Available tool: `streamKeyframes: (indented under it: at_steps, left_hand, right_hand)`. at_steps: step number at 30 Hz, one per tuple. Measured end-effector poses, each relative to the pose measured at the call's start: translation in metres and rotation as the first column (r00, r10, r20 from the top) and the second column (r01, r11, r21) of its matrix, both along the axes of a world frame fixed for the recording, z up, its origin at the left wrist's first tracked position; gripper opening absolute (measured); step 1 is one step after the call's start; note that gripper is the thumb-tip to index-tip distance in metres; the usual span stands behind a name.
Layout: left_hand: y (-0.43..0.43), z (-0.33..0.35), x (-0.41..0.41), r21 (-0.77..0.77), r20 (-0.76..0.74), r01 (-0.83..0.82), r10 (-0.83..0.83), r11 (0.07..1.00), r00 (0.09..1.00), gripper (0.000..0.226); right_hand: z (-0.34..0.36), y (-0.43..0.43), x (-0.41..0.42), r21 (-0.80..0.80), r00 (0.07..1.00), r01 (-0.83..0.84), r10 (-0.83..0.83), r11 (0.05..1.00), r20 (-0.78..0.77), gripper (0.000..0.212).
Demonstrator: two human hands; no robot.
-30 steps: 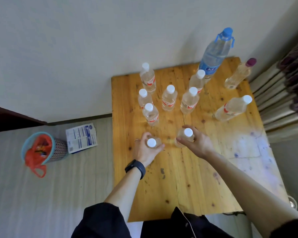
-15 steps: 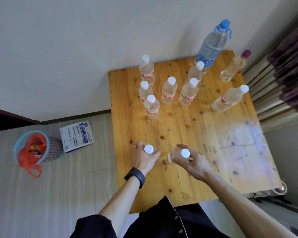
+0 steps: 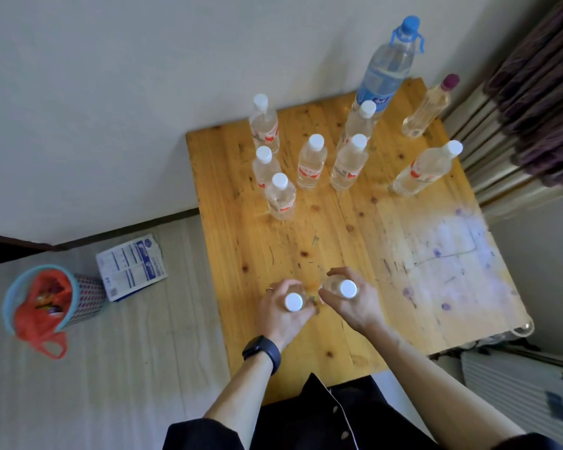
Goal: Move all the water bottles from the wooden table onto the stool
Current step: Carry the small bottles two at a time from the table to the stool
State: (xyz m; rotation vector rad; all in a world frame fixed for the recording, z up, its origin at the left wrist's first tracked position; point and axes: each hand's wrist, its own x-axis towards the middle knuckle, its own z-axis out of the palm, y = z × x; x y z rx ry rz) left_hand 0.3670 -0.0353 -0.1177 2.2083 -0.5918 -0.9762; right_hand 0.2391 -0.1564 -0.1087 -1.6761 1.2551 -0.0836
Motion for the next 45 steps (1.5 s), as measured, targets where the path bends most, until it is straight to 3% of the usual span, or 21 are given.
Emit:
streamKeyframes:
  at_steps: [6,14,21,27,35,40,45]
  left_hand:
    - [0.008,-0.001,0.005,-0.010,-0.021,0.078,-0.078,0.997,0.997,0.051]
    - [0.012,0.012,0.008,0.036,-0.038,0.220,-0.219,0.975,0.975,0.029]
    - [0.013,0.043,-0.062,-0.019,0.028,0.552,-0.552,0.833,0.833,0.022]
    - [0.019,0.072,-0.179,-0.135,0.130,0.804,-0.794,0.579,0.593,0.026]
    - [0.119,0.098,-0.364,-0.176,0.207,0.946,-0.929,0.274,0.308,0.023]
    - [0.217,0.114,-0.483,-0.165,0.161,0.986,-0.986,0.010,0.037,0.021]
    - [0.306,0.142,-0.590,-0.213,0.164,0.938,-0.956,-0.273,-0.241,0.023]
  right_hand:
    - [0.005,0.003,0.004,-0.003,0.996,0.084,-0.084,0.996,-0.023,0.029]
    - [0.033,0.056,-0.063,-0.045,0.959,0.283,-0.282,0.958,0.016,0.027]
    - [0.063,0.129,-0.162,-0.056,0.797,0.605,-0.603,0.795,0.039,0.022]
    - [0.082,0.208,-0.249,-0.089,0.511,0.860,-0.848,0.503,0.140,0.023]
    - [0.109,0.384,-0.388,-0.249,0.175,0.960,-0.966,0.124,0.192,0.021]
    - [0.131,0.529,-0.459,-0.236,-0.161,0.949,-0.964,-0.210,0.210,0.020]
    - [0.135,0.645,-0.509,-0.194,-0.507,0.814,-0.833,-0.547,0.221,0.027]
